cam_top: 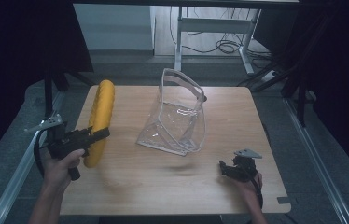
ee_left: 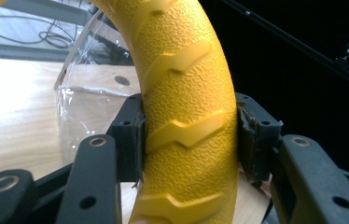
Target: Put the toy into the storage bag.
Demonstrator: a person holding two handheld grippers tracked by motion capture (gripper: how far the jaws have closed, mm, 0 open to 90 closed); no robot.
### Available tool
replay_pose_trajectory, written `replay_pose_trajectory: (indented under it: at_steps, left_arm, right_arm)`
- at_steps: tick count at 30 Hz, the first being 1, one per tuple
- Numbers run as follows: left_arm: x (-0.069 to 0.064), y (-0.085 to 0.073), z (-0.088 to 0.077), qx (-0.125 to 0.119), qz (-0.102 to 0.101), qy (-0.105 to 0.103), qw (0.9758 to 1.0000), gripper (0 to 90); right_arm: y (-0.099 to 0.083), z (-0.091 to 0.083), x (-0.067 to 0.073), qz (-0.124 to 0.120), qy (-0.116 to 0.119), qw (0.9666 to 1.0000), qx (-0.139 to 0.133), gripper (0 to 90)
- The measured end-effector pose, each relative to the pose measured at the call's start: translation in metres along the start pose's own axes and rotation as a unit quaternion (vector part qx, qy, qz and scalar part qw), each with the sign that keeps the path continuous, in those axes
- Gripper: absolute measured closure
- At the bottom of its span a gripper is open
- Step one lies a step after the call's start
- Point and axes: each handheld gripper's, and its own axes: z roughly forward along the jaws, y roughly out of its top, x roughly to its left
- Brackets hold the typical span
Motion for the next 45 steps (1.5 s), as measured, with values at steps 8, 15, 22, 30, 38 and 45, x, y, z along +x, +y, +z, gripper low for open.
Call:
replay_pose_trajectory:
  at_steps: [8,15,22,30,38,45]
  left_arm:
    - [-0.011,0.001,0.016,-0.017,0.005,-0.003,0.9998,51.1]
    - [-0.022,0.004,0.027,-0.040,0.019,-0.002,0.9990,51.1]
    - [-0.034,0.006,0.041,-0.068,0.020,-0.014,0.9974,51.1]
    - [-0.043,0.008,0.051,-0.076,0.032,-0.010,0.9966,51.1]
    - [-0.055,0.011,0.059,-0.110,0.046,-0.005,0.9929,51.1]
    - [-0.063,0.014,0.069,-0.115,0.052,-0.008,0.9920,51.0]
  right_arm:
    - [0.000,0.000,0.000,0.001,0.000,1.0000,0.001,20.4]
    - [0.000,0.000,0.000,0.000,0.000,1.0000,0.000,20.4]
    - [0.000,-0.001,0.000,0.001,0.000,1.0000,0.003,20.4]
    - [0.000,0.000,0.000,0.002,0.000,1.0000,0.002,20.4]
    - [0.000,0.000,0.000,0.003,0.000,1.0000,0.002,20.4]
    - [0.000,0.000,0.000,0.002,0.000,1.0000,0.002,20.5]
